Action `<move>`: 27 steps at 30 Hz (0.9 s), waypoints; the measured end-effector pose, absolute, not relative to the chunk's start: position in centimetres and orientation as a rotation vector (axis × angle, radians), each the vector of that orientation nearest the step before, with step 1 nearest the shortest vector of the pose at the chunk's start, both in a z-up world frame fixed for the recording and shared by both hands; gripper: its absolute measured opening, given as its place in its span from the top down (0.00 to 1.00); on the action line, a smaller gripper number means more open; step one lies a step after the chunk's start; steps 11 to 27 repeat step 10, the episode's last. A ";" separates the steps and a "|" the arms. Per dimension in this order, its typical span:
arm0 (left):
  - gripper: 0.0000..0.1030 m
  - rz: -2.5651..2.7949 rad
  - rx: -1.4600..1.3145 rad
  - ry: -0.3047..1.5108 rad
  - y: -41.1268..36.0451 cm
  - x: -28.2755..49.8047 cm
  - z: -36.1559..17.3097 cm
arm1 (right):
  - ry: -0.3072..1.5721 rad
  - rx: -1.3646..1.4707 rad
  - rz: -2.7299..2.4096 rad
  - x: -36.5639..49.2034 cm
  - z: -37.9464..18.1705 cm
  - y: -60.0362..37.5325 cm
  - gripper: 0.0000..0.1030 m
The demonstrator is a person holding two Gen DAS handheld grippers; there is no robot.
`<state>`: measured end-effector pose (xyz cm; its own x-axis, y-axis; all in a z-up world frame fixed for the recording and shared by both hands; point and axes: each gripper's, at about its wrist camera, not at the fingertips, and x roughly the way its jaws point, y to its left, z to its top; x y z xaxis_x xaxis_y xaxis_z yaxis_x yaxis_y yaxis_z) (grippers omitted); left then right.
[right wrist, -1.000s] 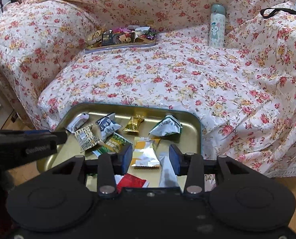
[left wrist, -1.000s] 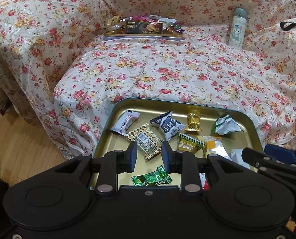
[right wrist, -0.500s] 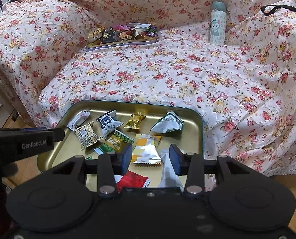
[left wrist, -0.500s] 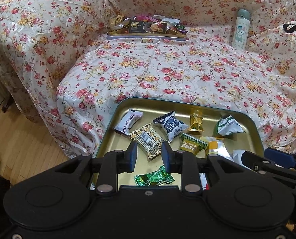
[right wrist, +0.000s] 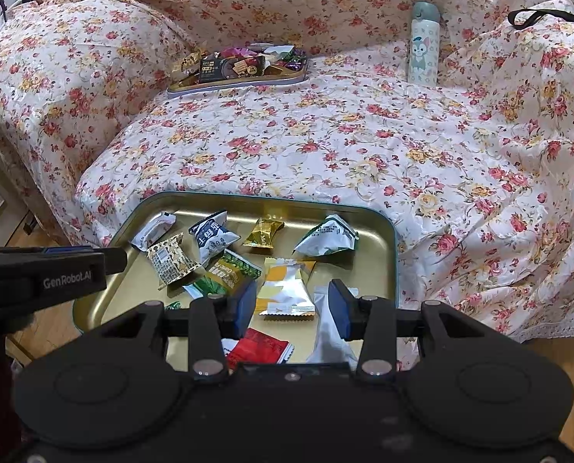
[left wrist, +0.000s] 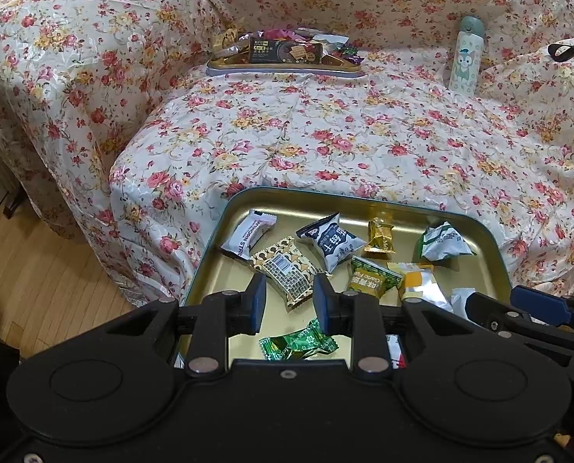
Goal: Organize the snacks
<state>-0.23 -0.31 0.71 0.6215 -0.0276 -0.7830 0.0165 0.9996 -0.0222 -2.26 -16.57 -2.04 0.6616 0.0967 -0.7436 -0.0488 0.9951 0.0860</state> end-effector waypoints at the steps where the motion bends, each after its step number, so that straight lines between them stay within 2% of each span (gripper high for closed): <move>1: 0.64 -0.026 -0.013 0.901 -0.3 -0.2 0.7 | 0.844 0.061 0.082 -2.3 -2.0 -16.6 0.58; 27: 0.64 -0.026 -0.011 0.898 -0.3 -0.2 0.6 | 0.843 0.058 0.083 -2.3 -2.1 -16.4 0.58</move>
